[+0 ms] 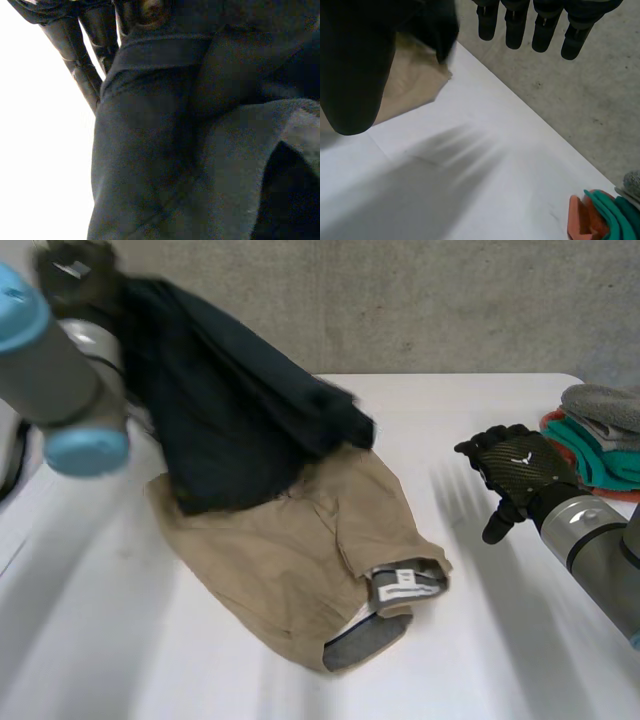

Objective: Fold the laundry.

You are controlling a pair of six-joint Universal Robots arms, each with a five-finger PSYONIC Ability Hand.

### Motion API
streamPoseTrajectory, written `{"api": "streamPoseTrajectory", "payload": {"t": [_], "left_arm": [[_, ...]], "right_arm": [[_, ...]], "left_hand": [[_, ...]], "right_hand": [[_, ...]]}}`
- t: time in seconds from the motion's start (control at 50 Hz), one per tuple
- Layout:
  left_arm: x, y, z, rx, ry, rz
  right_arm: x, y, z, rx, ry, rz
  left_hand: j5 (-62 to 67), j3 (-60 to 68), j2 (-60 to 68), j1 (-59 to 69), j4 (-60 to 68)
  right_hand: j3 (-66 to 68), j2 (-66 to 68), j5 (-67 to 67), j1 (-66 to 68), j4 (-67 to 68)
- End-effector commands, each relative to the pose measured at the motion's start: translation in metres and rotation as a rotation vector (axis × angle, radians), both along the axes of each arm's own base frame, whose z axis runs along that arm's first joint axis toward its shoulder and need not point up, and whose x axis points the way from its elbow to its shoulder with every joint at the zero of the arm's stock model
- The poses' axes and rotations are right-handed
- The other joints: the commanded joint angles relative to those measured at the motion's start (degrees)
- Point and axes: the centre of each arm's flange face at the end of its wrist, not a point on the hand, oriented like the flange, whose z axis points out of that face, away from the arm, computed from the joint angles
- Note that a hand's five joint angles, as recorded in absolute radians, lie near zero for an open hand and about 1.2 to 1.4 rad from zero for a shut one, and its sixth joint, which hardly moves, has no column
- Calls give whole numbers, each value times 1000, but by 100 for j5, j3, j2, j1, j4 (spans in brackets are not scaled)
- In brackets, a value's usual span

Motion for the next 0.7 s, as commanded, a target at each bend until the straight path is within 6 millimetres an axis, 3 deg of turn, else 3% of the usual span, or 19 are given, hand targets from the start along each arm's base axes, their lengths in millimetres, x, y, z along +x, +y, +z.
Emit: {"api": "streamPoseTrajectory", "payload": {"t": [0.02, 0.12, 0.16, 0.18, 0.22, 0.38, 0.4, 0.46, 0.48, 0.56, 0.7], "left_arm": [[24, -49, -41, 45, -140, 63], [40, -69, -73, 83, -151, 109], [42, -70, -76, 94, -150, 113], [40, -66, -80, 120, -151, 100], [35, -58, -82, 152, -155, 76], [14, 6, -76, 262, -206, -93], [10, 23, -75, 282, -224, -147], [6, 50, -77, 333, -258, -233], [5, 67, -82, 372, -282, -287], [7, 100, -97, 467, -333, -387], [20, 128, -129, 600, -345, -435]], "right_arm": [[4, 4, -1, 3, 5, 15], [4, 3, -3, 11, 12, 13], [4, 3, -2, 9, 13, 15], [3, 3, -1, 7, 16, 16], [3, 4, 0, 5, 21, 16], [1, 13, 20, 12, 62, 30], [1, 17, 24, 26, 69, 36], [0, 23, 30, 52, 78, 47], [0, 26, 33, 66, 84, 58], [1, 36, 37, 102, 107, 103], [9, 64, 27, 164, 191, 226]], "left_hand": [[1429, 1269, 1178, 1432, 1131], [998, 838, 747, 1001, 699], [-1348, -1508, -1600, -1346, -1647], [-3909, -4069, -4160, -3906, -4208], [-5571, -5731, -5822, -5568, -5869], [-5571, -5731, -5822, -5568, -5869], [-5571, -5731, -5822, -5568, -5869], [-5571, -5731, -5822, -5568, -5869], [-5571, -5731, -5822, -5568, -5869], [-5571, -5731, -5822, -5568, -5869], [-5571, -5731, -5822, -5568, -5869]], "right_hand": [[-182, -183, -288, -288, -190], [-182, -183, -288, -288, -190], [-182, -183, -288, -288, -190], [-182, -183, -288, -288, -190], [-182, -183, -288, -288, -190], [-182, -183, -288, -288, -190], [-182, -183, -288, -288, -190], [-182, -183, -288, -288, -190], [-182, -183, -288, -288, -190], [-182, -183, -288, -288, -190], [-182, -183, -288, -288, -190]]}}
